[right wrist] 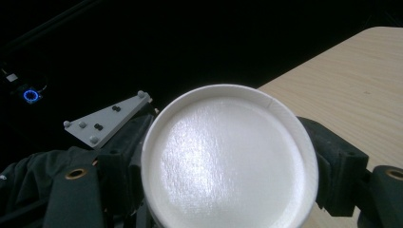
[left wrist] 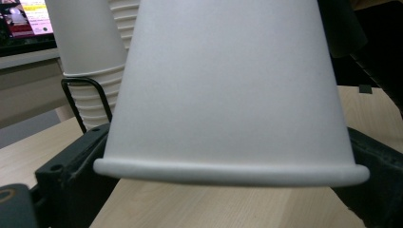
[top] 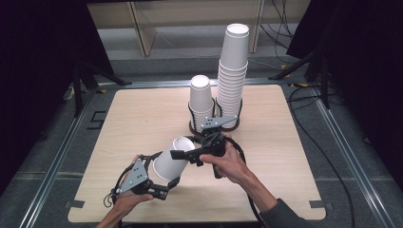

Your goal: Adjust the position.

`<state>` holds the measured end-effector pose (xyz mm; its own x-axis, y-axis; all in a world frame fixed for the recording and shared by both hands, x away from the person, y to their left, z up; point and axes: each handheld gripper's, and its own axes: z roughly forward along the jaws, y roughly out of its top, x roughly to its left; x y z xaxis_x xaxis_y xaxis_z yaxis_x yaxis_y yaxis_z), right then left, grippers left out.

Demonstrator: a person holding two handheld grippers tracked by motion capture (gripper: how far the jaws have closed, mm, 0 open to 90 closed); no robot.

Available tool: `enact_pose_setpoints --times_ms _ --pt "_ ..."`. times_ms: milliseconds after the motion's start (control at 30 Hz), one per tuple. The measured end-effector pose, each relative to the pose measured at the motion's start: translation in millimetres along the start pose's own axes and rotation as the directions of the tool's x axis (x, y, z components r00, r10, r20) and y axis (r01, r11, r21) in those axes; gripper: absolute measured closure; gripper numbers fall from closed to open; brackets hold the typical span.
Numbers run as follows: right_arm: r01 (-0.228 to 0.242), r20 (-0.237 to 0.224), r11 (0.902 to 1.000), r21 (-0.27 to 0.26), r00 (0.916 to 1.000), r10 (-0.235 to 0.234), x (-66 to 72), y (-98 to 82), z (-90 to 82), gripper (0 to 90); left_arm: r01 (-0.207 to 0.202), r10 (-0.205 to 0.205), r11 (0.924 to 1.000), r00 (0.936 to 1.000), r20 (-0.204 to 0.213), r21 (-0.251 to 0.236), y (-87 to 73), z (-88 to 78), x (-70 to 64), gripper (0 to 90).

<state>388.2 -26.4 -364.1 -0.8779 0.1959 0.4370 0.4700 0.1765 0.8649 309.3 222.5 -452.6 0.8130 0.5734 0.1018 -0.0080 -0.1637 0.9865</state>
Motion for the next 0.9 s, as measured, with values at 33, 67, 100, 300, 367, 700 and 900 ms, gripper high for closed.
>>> enact_pose_setpoints --times_ms 33,67,100,300,367,700,900 --pt "-0.003 0.000 1.0000 0.001 1.0000 0.003 -0.9 -0.3 0.0 26.5 0.001 -0.001 1.0000 1.0000 0.000 -0.001 0.0 -0.1 0.1 4.3" --pt "-0.012 -0.005 0.9999 0.000 0.9999 0.012 -1.5 -0.5 -0.2 26.4 0.003 -0.003 1.0000 1.0000 0.001 0.000 0.1 -0.2 0.4 4.8" --pt "-0.012 -0.006 0.9999 -0.005 0.9999 0.012 -2.6 -0.9 -0.1 26.4 0.006 -0.006 1.0000 1.0000 0.002 -0.001 0.3 0.1 0.3 5.2" --pt "-0.018 -0.010 0.9998 -0.004 0.9998 0.018 -5.7 -2.6 0.0 26.3 -0.009 0.008 0.9998 0.9998 0.017 0.019 1.5 -0.9 2.9 7.5" --pt "-0.047 -0.015 0.9989 0.007 0.9988 0.047 -4.8 -2.8 -0.7 26.4 -0.005 0.004 0.9999 0.9998 0.018 0.015 1.4 -0.8 2.2 6.6" --pt "-0.039 -0.022 0.9992 0.006 0.9990 0.039 -5.2 -3.8 -0.1 26.4 -0.012 0.012 0.9998 0.9998 0.016 -0.014 1.6 0.9 -0.9 2.4" --pt "-0.040 -0.022 0.9992 0.008 0.9990 0.040 -6.8 -4.6 0.4 26.4 -0.019 0.019 0.9997 0.9997 0.015 0.017 2.7 -0.7 -0.2 6.8"
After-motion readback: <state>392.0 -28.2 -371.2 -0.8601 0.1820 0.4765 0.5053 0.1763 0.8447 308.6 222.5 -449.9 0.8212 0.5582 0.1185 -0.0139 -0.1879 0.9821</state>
